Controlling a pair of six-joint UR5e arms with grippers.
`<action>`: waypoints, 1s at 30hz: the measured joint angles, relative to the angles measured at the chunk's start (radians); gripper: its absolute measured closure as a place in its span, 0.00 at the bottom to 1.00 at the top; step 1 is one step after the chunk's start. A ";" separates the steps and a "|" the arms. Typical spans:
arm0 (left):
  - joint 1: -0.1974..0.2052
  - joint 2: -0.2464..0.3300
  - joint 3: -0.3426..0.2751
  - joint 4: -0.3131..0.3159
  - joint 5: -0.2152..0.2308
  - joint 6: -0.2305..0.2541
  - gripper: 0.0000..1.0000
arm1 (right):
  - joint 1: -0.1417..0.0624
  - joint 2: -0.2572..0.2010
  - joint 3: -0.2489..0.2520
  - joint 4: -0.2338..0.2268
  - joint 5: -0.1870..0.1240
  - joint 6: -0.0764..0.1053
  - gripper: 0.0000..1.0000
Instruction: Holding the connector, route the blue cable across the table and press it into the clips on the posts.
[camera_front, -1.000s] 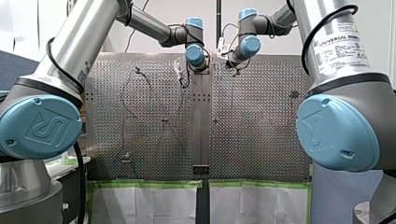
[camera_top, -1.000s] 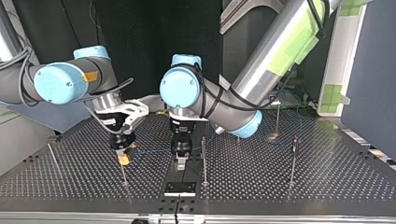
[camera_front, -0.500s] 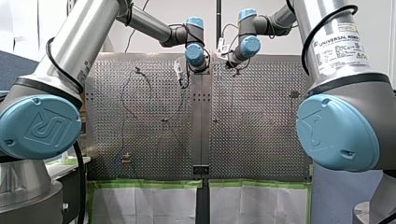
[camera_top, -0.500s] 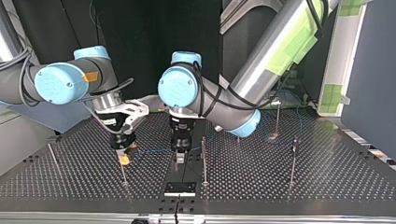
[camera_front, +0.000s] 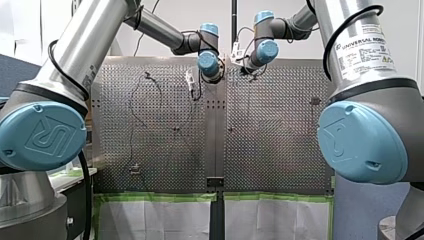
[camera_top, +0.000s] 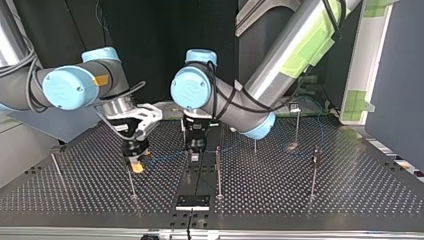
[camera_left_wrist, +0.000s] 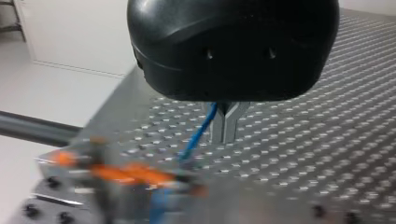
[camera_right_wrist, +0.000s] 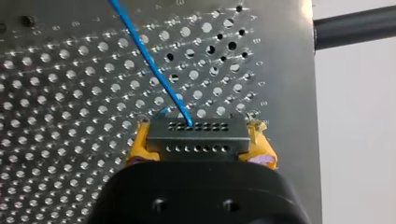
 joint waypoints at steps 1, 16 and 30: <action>-0.002 0.001 -0.009 0.001 0.000 0.000 1.00 | 0.000 0.000 0.002 0.000 -0.001 0.001 1.00; -0.029 0.010 -0.169 0.120 -0.047 -0.003 1.00 | 0.004 0.000 0.122 -0.005 0.001 -0.004 1.00; -0.018 -0.015 -0.323 0.274 0.005 0.007 1.00 | -0.014 0.000 0.266 -0.053 0.020 -0.005 1.00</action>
